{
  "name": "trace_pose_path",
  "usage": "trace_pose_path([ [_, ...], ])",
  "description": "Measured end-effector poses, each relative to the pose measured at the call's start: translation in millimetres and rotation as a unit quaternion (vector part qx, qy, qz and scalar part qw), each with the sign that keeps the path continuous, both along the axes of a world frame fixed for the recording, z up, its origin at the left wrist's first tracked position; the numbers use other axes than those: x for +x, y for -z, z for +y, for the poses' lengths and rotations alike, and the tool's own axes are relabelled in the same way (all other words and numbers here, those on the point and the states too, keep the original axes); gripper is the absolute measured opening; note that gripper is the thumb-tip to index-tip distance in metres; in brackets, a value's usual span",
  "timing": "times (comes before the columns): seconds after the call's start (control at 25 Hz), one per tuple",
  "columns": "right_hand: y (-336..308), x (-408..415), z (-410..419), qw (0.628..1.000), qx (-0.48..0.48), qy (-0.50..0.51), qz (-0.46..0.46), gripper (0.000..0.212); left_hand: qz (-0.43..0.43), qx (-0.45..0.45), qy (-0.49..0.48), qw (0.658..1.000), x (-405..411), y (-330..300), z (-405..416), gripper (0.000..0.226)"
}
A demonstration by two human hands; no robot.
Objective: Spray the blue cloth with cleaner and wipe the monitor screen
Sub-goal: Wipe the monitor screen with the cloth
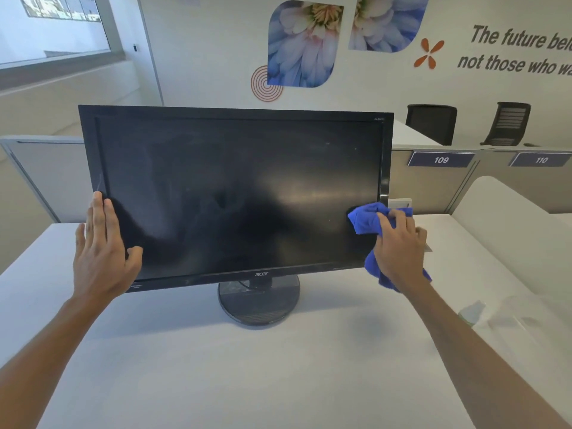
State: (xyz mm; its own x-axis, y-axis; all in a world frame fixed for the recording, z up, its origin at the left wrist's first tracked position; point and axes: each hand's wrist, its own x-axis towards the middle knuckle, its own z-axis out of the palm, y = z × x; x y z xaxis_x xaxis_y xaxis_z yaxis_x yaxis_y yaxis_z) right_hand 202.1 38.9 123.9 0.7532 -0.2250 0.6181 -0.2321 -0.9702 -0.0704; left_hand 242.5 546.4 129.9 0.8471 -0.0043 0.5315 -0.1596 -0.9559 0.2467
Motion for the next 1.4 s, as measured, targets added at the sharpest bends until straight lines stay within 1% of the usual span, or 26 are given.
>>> trace_pose_path([
  [0.2,39,-27,1,0.999,-0.008,0.000,0.037,0.036,0.019,0.001,0.009,1.000,-5,-1,5,0.084],
  [0.36,61,-39,6,0.998,0.009,0.008,0.061,0.037,0.036,0.002,0.017,0.999,-9,0,8,0.084],
  [0.44,69,-43,8,0.997,0.022,0.015,0.070,0.037,0.030,-0.018,0.022,0.999,-13,2,6,0.084],
  [0.56,71,-42,13,0.997,0.043,0.027,0.064,0.035,0.009,-0.050,0.010,0.999,-23,10,2,0.089],
  [0.68,69,-40,24,0.997,0.044,0.033,0.056,0.031,0.024,-0.054,0.020,0.998,-25,17,7,0.090],
  [0.8,71,-40,37,0.998,0.043,0.022,0.045,0.032,0.031,-0.057,0.030,0.997,-26,17,8,0.092],
  [1.0,72,-39,83,0.999,0.036,-0.012,0.029,0.034,0.037,-0.068,0.062,0.995,-29,17,10,0.094],
  [1.16,72,-41,131,0.999,0.026,-0.044,0.018,0.041,0.048,-0.064,0.085,0.993,-28,18,19,0.092],
  [1.28,70,-41,168,0.997,0.017,-0.068,0.013,0.040,0.051,-0.052,0.103,0.992,-28,20,31,0.090],
  [1.4,72,-39,207,0.996,0.028,-0.088,0.022,0.039,0.049,-0.041,0.122,0.990,-27,20,41,0.088],
])
